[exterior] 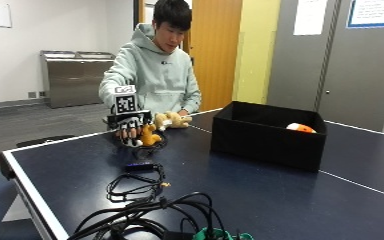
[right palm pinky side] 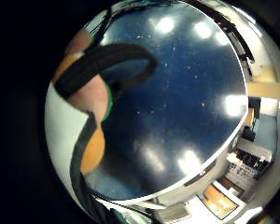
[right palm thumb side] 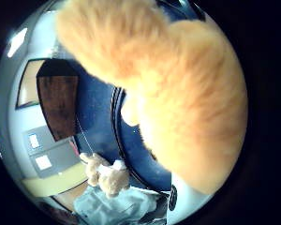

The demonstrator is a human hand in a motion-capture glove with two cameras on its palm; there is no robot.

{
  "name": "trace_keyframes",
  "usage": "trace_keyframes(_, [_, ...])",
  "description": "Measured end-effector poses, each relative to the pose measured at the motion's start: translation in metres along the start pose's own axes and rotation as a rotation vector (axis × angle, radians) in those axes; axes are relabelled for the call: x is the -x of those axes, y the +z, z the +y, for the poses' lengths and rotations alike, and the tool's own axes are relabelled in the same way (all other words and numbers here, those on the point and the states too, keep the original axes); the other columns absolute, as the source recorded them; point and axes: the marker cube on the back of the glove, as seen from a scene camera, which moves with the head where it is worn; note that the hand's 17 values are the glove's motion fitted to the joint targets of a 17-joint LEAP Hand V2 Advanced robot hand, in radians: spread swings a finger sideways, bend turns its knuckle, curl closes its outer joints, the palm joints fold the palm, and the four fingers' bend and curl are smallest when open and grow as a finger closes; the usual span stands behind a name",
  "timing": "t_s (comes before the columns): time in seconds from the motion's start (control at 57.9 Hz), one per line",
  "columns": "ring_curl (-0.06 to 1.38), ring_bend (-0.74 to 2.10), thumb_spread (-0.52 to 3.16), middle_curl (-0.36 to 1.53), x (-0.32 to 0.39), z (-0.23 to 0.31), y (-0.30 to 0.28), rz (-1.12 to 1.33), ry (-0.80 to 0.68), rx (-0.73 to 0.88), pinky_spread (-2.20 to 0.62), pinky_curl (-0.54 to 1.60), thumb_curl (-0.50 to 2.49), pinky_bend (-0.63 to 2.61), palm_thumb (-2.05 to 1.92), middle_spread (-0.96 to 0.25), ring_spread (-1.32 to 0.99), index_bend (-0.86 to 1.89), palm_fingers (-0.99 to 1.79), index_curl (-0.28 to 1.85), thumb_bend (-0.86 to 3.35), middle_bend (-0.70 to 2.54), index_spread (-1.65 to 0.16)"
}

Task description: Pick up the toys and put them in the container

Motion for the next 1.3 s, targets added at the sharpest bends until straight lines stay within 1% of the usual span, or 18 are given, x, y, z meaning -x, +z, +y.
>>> trace_keyframes(0.035, [0.34,0.73,1.35,0.27,0.003,-0.002,-0.003,0.023,-0.006,0.018,-0.19,0.33,0.43,0.96,0.47,-0.13,-0.16,0.34,0.73,0.38,0.18,0.29,-0.3])
trace_keyframes(0.052, [0.37,0.78,1.33,0.28,0.004,-0.002,-0.005,0.034,-0.008,0.033,-0.21,0.34,0.44,0.97,0.5,-0.15,-0.18,0.33,0.8,0.38,0.19,0.32,-0.3])
trace_keyframes(0.138, [0.43,0.91,1.27,0.31,0.009,0.004,-0.008,0.08,-0.007,0.148,-0.27,0.38,0.48,1.02,0.57,-0.2,-0.24,0.3,0.94,0.41,0.2,0.36,-0.3])
trace_keyframes(0.242, [0.47,0.94,1.18,0.34,0.018,0.015,-0.024,0.13,-0.028,0.291,-0.31,0.42,0.53,1.05,0.62,-0.24,-0.28,0.32,0.95,0.46,0.18,0.38,-0.3])
trace_keyframes(0.363, [0.49,0.95,1.1,0.37,0.039,0.035,-0.054,0.164,-0.07,0.313,-0.33,0.44,0.57,1.06,0.64,-0.28,-0.31,0.33,0.93,0.52,0.15,0.41,-0.31])
trace_keyframes(0.432, [0.5,0.95,1.06,0.39,0.052,0.043,-0.078,0.179,-0.096,0.351,-0.34,0.45,0.59,1.06,0.65,-0.29,-0.32,0.33,0.91,0.56,0.13,0.42,-0.31])
trace_keyframes(0.553, [0.51,0.96,0.99,0.42,0.082,0.063,-0.114,0.234,-0.156,0.266,-0.34,0.46,0.62,1.07,0.66,-0.31,-0.33,0.33,0.89,0.62,0.1,0.44,-0.32])
trace_keyframes(0.674, [0.52,0.97,0.95,0.44,0.114,0.064,-0.152,0.246,-0.218,0.219,-0.34,0.47,0.65,1.08,0.67,-0.32,-0.34,0.32,0.87,0.68,0.07,0.45,-0.33])
trace_keyframes(0.795, [0.53,0.98,0.92,0.46,0.16,0.079,-0.19,0.255,-0.277,0.165,-0.34,0.48,0.68,1.09,0.68,-0.33,-0.34,0.31,0.86,0.74,0.05,0.45,-0.34])
trace_keyframes(0.882, [0.53,0.98,0.91,0.48,0.191,0.081,-0.217,0.262,-0.331,0.075,-0.34,0.48,0.7,1.09,0.69,-0.33,-0.34,0.31,0.85,0.79,0.04,0.46,-0.35])
trace_keyframes(0.951, [0.54,0.99,0.91,0.49,0.22,0.088,-0.234,0.25,-0.365,0.041,-0.34,0.49,0.71,1.09,0.7,-0.34,-0.34,0.3,0.84,0.83,0.03,0.46,-0.36])
trace_keyframes(1.106, [0.54,0.99,0.9,0.52,0.295,0.086,-0.25,0.244,-0.476,-0.018,-0.34,0.49,0.74,1.11,0.71,-0.34,-0.34,0.27,0.83,0.9,0.01,0.47,-0.36])
trace_keyframes(1.296, [0.55,1.0,0.9,0.55,0.373,0.064,-0.232,0.209,-0.574,-0.06,-0.33,0.49,0.76,1.11,0.72,-0.35,-0.34,0.24,0.82,0.98,-0.01,0.46,-0.38])
